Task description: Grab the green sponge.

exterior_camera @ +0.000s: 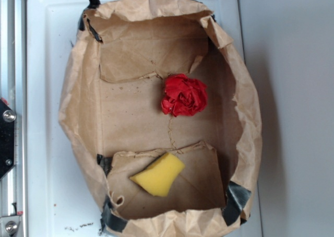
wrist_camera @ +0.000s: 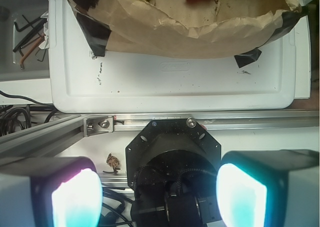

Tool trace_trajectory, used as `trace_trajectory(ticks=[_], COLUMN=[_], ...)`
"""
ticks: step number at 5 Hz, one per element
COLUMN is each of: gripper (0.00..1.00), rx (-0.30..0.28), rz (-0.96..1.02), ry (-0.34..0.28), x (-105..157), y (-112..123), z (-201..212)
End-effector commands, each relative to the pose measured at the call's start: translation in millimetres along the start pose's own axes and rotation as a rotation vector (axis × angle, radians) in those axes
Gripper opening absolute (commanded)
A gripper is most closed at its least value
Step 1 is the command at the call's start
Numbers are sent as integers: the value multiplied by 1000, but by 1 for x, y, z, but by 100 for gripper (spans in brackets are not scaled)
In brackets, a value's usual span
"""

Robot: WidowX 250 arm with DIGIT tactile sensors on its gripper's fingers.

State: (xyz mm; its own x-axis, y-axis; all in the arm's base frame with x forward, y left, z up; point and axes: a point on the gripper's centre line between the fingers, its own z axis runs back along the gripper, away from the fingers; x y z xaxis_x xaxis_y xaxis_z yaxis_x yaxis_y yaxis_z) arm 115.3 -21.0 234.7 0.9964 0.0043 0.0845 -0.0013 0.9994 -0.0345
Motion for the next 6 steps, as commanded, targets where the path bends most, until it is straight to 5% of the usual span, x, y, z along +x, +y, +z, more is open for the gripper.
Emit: trace_trajectory(ticks=[1, 6], gripper=[100, 100], rx=[0, -86], rz=[0, 226], ry=[0, -107], x=[0, 93], y=[0, -26], z=[0, -38])
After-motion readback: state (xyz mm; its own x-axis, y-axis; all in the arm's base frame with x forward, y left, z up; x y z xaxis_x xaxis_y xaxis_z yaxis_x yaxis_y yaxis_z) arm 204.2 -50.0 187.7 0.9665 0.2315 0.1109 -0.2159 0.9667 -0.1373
